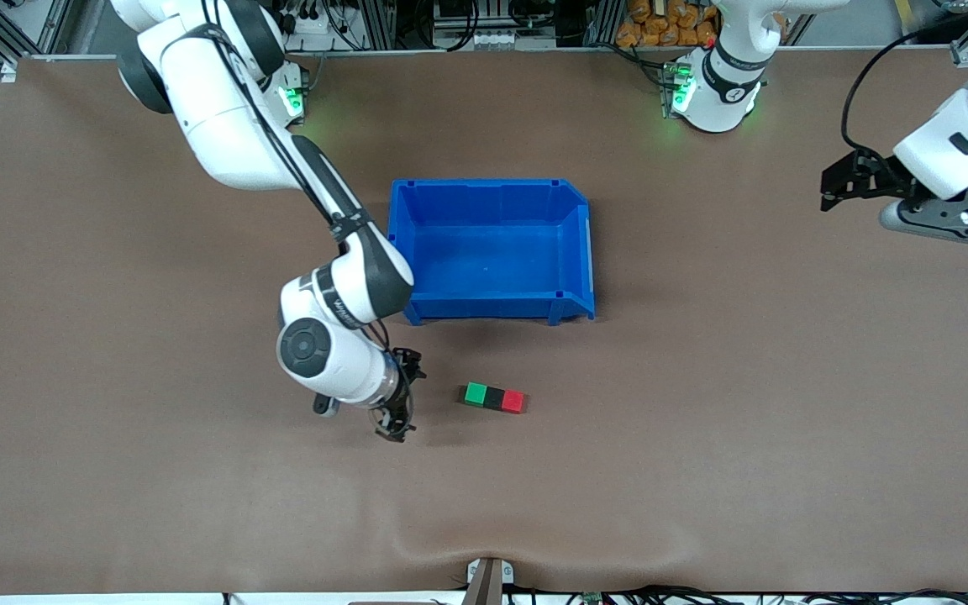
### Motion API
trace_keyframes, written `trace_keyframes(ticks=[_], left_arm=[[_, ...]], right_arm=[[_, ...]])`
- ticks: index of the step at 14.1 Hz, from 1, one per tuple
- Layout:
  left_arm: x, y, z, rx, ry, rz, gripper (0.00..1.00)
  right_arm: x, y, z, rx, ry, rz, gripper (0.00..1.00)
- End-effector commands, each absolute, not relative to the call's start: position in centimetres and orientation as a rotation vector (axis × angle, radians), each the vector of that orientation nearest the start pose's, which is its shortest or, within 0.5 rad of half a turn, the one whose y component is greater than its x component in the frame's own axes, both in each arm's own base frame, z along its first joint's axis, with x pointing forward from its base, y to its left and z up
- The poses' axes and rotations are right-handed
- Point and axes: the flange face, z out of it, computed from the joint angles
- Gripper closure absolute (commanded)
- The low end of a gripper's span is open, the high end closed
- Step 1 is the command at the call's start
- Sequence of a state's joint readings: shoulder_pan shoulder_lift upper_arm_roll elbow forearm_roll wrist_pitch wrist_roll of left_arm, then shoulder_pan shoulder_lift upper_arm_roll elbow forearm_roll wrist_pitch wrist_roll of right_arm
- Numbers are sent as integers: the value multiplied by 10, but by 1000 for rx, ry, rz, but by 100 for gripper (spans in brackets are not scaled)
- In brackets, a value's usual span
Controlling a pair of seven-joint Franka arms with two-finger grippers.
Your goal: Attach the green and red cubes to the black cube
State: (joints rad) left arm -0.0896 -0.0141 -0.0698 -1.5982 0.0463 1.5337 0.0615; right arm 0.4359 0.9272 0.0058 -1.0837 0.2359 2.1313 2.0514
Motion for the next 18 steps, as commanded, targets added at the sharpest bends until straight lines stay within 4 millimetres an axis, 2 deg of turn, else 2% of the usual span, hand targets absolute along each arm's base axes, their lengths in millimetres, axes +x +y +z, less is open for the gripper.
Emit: trace_keyframes(ticks=[1, 2, 7, 8, 11, 15, 18], left_arm=[[540, -93, 621, -3077, 315, 90, 0], [542, -87, 621, -3091, 308, 90, 0], [539, -65, 629, -3103, 235, 72, 0], [536, -62, 632, -3105, 220, 62, 0], [527, -59, 638, -3108, 194, 55, 0], [526, -61, 636, -3126, 117, 63, 0], [527, -58, 624, -3123, 131, 99, 0]], right_arm=[[708, 316, 290, -2015, 2215, 300, 0], [709, 304, 289, -2036, 2231, 325, 0], [715, 258, 329, -2176, 2126, 360, 0], [717, 249, 339, -2199, 2075, 352, 0], [720, 222, 394, -2307, 1868, 266, 0], [715, 152, 421, -2493, 1715, 347, 0], [707, 108, 454, -2629, 1580, 296, 0]])
